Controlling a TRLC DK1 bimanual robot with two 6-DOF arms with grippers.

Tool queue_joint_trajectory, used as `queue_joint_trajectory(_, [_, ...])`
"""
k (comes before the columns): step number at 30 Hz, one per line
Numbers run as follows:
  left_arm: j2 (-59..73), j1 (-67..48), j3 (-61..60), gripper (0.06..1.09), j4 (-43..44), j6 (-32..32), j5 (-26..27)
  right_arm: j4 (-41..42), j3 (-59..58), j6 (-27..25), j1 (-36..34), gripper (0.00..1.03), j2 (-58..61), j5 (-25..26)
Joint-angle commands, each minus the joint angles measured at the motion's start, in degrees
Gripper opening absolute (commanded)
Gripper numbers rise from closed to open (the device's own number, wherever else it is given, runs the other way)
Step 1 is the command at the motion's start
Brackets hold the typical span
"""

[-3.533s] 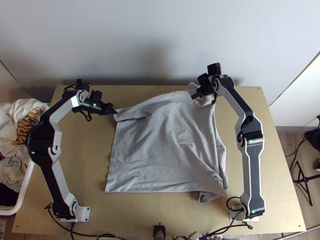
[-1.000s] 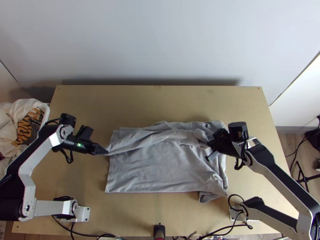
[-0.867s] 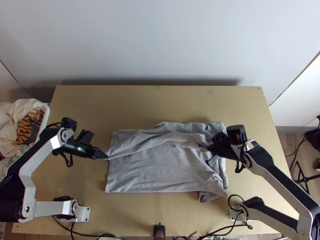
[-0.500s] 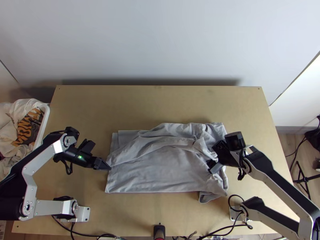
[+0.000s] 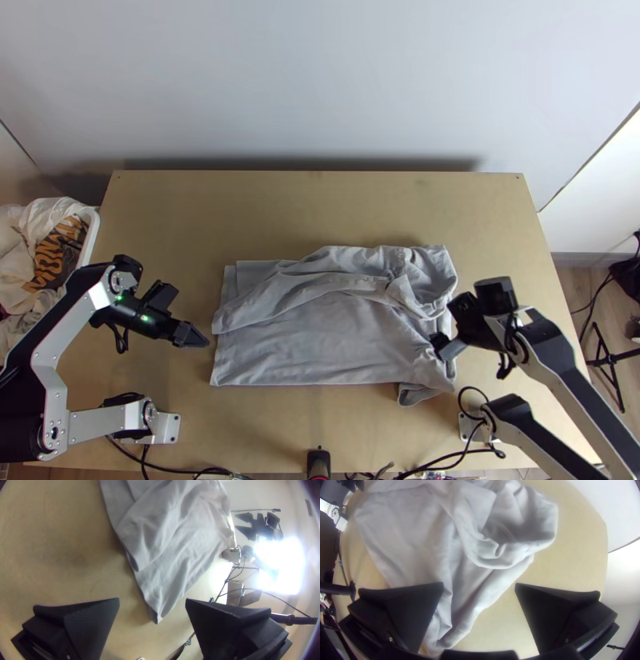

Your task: Fold the t-shirt

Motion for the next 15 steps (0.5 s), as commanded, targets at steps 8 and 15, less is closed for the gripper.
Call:
queue_joint_trajectory(8, [7.62, -4.75, -3.19, 1.01, -6.23, 7.56, -5.12, -10.38, 1.19, -14.0, -6.6, 0.94, 3.97, -3.18])
queue_joint_trajectory(15, [9.11, -4.58, -4.42, 1.01, -6.14, 10.19, -5.2, -15.91, 1.28, -21.3, -9.32, 0.93, 13.37, -4.68])
